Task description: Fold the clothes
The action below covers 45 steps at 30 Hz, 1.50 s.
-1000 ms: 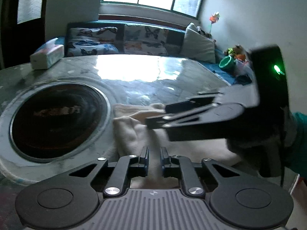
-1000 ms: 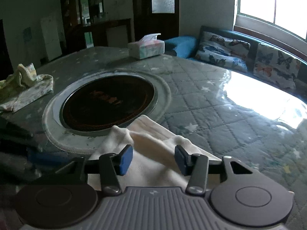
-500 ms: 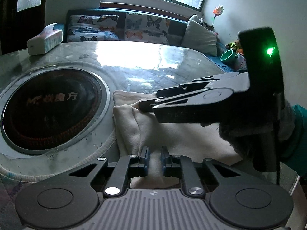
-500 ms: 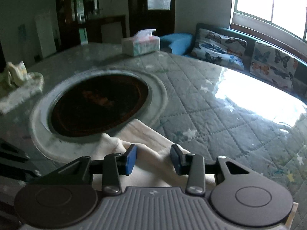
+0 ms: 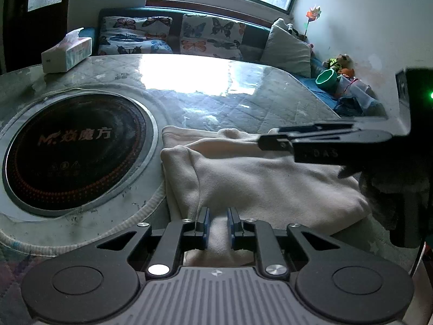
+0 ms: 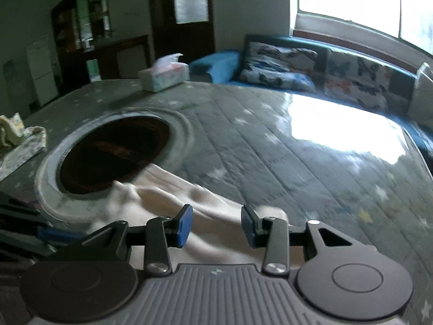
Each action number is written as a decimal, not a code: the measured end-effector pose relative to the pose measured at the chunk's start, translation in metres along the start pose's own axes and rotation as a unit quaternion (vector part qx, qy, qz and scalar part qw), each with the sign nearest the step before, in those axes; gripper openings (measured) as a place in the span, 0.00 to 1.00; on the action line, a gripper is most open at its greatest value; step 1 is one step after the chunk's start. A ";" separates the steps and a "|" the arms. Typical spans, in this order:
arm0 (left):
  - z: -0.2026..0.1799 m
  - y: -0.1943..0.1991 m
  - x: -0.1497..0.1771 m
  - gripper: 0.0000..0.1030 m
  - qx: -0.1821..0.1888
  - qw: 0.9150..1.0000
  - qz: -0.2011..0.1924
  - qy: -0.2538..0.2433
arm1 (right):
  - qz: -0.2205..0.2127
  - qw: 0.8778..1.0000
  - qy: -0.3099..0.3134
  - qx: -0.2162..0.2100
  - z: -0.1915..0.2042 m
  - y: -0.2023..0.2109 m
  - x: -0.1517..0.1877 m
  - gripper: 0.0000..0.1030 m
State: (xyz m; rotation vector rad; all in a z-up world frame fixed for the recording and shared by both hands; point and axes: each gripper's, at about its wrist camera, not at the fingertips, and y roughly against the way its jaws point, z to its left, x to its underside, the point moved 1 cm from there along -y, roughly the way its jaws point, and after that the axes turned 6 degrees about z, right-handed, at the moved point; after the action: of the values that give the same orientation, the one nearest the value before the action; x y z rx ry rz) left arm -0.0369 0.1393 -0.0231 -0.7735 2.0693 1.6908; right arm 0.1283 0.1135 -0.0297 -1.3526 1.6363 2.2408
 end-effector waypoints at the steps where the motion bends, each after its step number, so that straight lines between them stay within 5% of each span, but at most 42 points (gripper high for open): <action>1: 0.000 0.000 0.000 0.16 -0.001 1.000 0.000 -0.001 | 0.003 1.000 -0.005 0.004 -0.004 -0.001 0.003 0.38; 13: -0.005 -0.001 0.000 0.17 -0.016 1.000 0.003 -0.011 | -0.027 0.999 -0.024 0.007 -0.012 0.027 0.019 0.42; 24: -0.007 -0.003 0.003 0.16 -0.018 1.000 0.004 -0.024 | -0.010 1.000 -0.023 0.015 -0.005 0.049 0.077 0.48; 45: -0.031 0.043 0.037 0.17 0.032 0.998 0.024 -0.056 | -0.016 1.000 -0.008 0.013 0.009 0.112 0.122 0.48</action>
State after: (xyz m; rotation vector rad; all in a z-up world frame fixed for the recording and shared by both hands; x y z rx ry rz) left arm -0.0904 0.1081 -0.0045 -0.5988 2.0702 1.6439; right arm -0.0087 0.0201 -0.0266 -1.3403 1.6228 2.1987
